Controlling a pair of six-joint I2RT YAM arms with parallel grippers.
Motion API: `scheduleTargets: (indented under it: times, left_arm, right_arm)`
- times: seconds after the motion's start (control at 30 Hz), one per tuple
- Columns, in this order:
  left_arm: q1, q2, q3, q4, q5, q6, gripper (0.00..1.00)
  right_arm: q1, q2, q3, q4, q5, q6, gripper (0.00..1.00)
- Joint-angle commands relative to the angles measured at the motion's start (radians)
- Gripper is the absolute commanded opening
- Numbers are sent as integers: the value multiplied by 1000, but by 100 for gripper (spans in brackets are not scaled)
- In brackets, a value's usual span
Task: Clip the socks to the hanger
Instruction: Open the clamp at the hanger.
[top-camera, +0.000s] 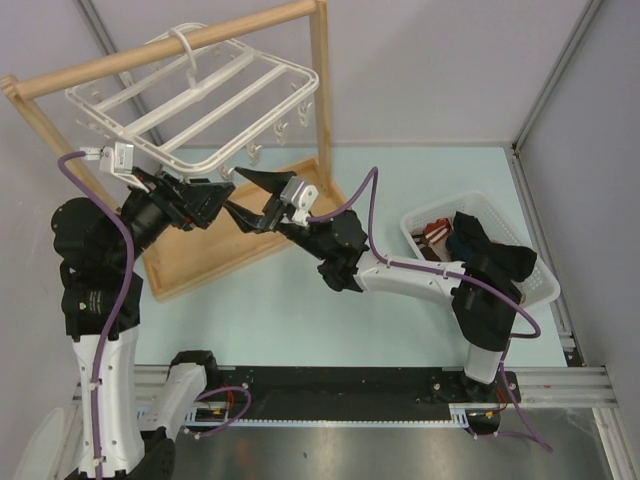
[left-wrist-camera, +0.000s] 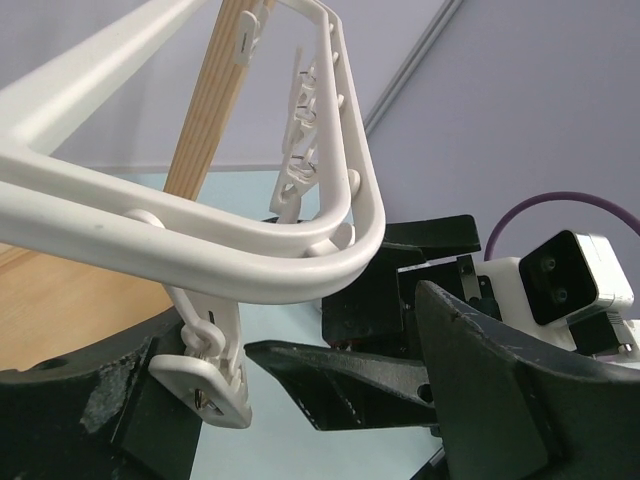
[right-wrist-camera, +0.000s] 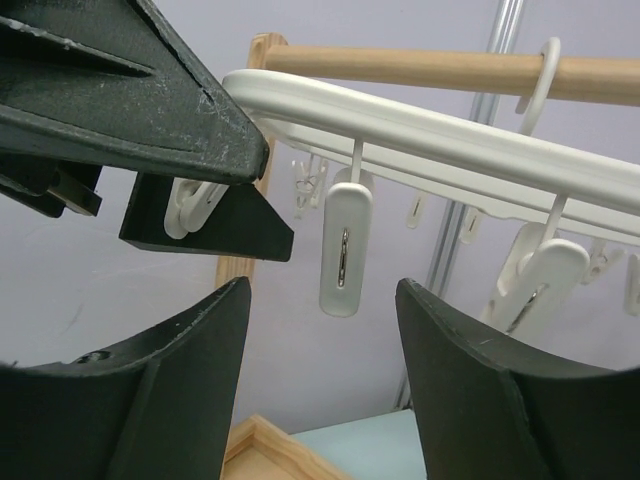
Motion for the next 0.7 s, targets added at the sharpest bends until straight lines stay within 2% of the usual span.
scheduleTargets:
  times: [0.0, 0.17, 0.47, 0.6, 0.67]
  left_arm:
    - [-9, -4, -6, 42, -5, -17, 82]
    - [-10, -6, -6, 41, -2, -15, 81]
    - [-12, -17, 3, 15, -9, 9, 81]
    - [-29, -40, 17, -76, -20, 132, 82]
    - [-59, -56, 17, -120, -77, 230, 82]
  right_arm:
    - [6, 14, 58, 64, 27, -42, 62]
    - [6, 19, 62, 62, 30, -36, 53]
    - [11, 9, 66, 22, 17, -24, 31]
    - [12, -3, 65, -5, 20, -27, 19]
    - [12, -9, 65, -27, 23, -31, 17]
